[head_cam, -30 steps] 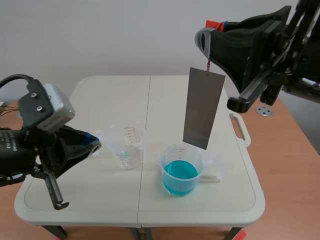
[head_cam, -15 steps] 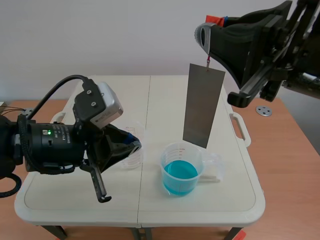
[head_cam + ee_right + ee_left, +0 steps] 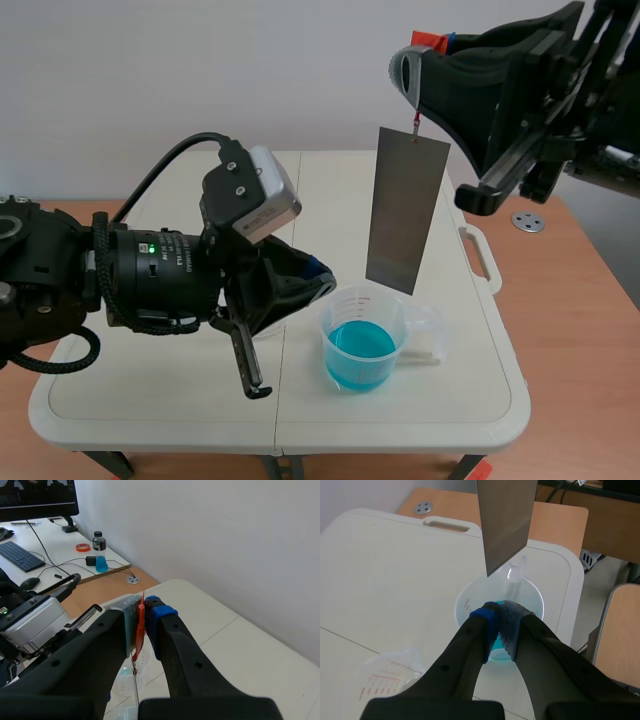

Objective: Hold the metal plate by the orange handle, dip it into the blue solution, take it out and point at it, then put the plate back in the beaker on the left.
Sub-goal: 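Raise the plate and point at it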

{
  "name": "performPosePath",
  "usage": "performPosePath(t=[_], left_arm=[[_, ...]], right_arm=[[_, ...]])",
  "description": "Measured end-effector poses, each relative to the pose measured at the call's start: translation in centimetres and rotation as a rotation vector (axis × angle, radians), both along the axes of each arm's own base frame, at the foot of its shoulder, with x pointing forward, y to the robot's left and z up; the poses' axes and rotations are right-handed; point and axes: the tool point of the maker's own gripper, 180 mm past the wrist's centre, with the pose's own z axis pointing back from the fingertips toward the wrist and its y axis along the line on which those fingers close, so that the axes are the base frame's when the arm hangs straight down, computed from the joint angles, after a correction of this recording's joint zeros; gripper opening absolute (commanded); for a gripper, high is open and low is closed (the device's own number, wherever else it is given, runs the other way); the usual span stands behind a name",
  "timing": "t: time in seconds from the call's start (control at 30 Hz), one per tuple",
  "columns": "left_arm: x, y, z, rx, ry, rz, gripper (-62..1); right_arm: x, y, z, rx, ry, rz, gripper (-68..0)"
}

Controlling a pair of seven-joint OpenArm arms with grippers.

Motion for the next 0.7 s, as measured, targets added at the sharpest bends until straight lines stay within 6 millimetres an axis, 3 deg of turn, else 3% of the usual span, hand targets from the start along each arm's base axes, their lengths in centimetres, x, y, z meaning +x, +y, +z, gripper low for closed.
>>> performPosePath(t=[0.4, 0.7], left_arm=[[2.4, 0.2, -1.7, -0.003, 0.031, 0.088, -59.2], [2.5, 0.4, -2.0, 0.001, 0.038, 0.094, -59.3]], right_arm=[[0.0, 0.0, 0.0, 0.000, 0.000, 0.000, -66.2], [0.0, 0.0, 0.0, 0.000, 0.000, 0.000, -66.2]])
